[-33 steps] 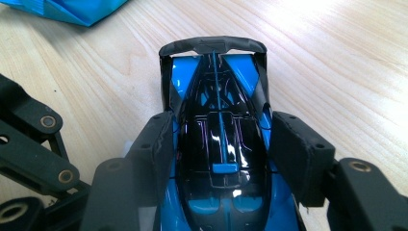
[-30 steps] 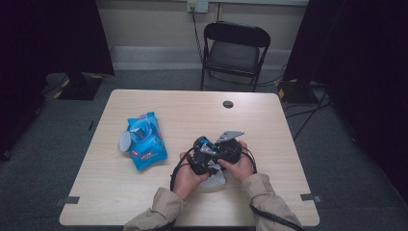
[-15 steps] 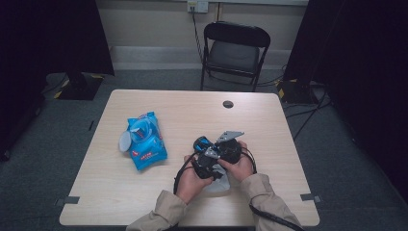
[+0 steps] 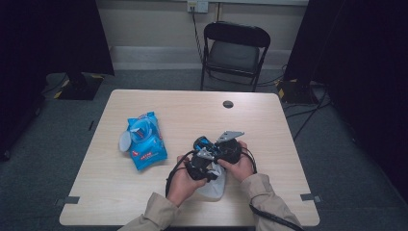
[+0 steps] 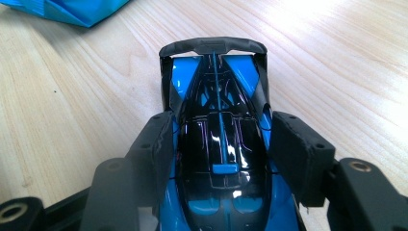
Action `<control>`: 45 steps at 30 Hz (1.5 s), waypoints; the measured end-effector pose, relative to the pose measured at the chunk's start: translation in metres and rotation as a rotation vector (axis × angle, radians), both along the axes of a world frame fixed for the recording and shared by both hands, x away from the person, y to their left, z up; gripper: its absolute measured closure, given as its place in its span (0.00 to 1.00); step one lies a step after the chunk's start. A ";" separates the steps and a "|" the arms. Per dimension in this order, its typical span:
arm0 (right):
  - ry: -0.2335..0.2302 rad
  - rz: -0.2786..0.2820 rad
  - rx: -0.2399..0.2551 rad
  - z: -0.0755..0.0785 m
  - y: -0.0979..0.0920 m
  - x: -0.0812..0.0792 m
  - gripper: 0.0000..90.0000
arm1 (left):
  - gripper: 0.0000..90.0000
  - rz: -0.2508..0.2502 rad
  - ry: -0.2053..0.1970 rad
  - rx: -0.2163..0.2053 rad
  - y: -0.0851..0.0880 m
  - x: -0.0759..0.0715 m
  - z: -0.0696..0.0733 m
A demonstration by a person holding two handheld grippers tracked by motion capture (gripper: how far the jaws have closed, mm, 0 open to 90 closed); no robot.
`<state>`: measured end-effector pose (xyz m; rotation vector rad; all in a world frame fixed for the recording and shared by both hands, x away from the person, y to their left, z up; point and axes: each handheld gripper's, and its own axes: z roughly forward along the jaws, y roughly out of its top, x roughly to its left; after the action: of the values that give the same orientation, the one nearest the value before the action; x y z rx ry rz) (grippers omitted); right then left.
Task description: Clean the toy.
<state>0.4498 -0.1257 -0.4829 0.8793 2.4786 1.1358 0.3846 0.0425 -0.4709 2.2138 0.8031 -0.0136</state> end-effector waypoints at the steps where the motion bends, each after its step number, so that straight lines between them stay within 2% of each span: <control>1: 0.000 0.000 -0.002 0.000 0.000 0.000 0.47 | 0.92 0.007 -0.008 0.008 0.006 0.000 0.002; 7: 0.001 -0.006 -0.003 0.000 0.001 -0.001 0.47 | 0.93 0.088 -0.017 0.028 0.040 0.006 0.009; 9: -0.002 -0.007 -0.005 0.000 0.001 -0.001 0.47 | 0.93 0.126 -0.034 0.041 0.051 0.010 0.012; 11: -0.002 -0.006 -0.006 0.000 0.001 -0.001 0.47 | 0.93 0.155 -0.039 0.035 0.060 0.015 0.015; 15: 0.001 -0.007 -0.007 0.001 0.001 -0.001 0.47 | 0.93 0.208 -0.060 0.060 0.067 0.025 0.018; 17: 0.001 -0.006 -0.008 0.001 0.001 -0.001 0.47 | 0.93 0.218 -0.079 0.093 0.069 0.031 0.018; 19: 0.000 -0.006 -0.007 0.000 0.001 -0.001 0.47 | 0.93 0.240 -0.072 0.100 0.071 0.037 0.016; 25: 0.000 -0.006 0.004 0.000 0.000 -0.001 0.47 | 0.93 0.297 -0.086 0.140 0.073 0.050 0.009; 29: -0.002 -0.006 0.010 -0.001 -0.001 -0.001 0.47 | 0.92 0.311 -0.071 0.160 0.067 0.056 0.001; 37: -0.003 -0.007 0.009 -0.001 -0.001 -0.001 0.47 | 0.91 0.309 -0.055 0.146 0.052 0.062 -0.011; 40: -0.005 -0.008 0.013 -0.001 -0.001 -0.001 0.47 | 0.86 0.306 -0.059 0.137 0.047 0.063 -0.014; 45: -0.005 -0.009 0.013 -0.001 -0.001 -0.001 0.47 | 0.90 0.297 -0.059 0.147 0.043 0.063 -0.014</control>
<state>0.4485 -0.1265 -0.4843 0.8889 2.4634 1.1507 0.4475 0.0860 -0.4846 2.1968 1.1230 0.2624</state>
